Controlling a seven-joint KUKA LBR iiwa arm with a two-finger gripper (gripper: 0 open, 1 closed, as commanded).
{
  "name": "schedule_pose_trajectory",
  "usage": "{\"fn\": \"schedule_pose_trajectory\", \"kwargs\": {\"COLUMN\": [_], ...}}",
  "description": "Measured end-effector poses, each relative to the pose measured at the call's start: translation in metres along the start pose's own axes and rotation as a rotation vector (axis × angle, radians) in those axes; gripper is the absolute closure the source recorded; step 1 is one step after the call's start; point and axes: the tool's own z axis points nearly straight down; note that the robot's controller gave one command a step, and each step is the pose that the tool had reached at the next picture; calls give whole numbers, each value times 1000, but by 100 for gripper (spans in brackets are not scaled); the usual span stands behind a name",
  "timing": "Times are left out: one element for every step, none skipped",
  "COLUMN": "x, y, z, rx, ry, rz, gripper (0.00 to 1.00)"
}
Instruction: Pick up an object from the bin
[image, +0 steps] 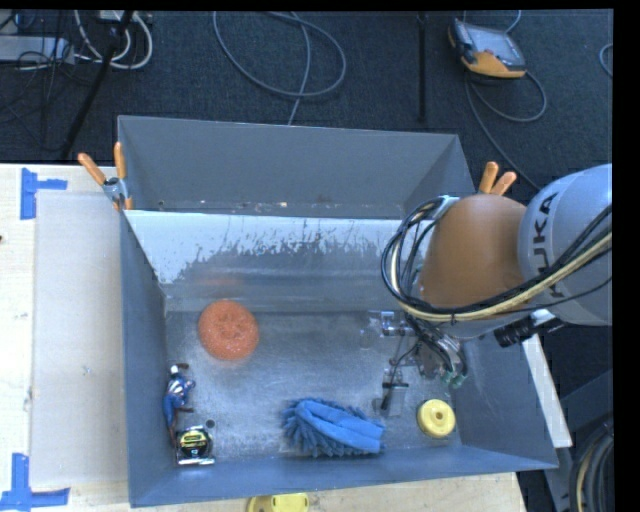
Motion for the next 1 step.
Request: {"fn": "schedule_pose_trajectory", "kwargs": {"x": [-2], "y": [0], "z": [-4], "rx": [0], "ry": [-8], "rz": [0], "gripper": [0]}}
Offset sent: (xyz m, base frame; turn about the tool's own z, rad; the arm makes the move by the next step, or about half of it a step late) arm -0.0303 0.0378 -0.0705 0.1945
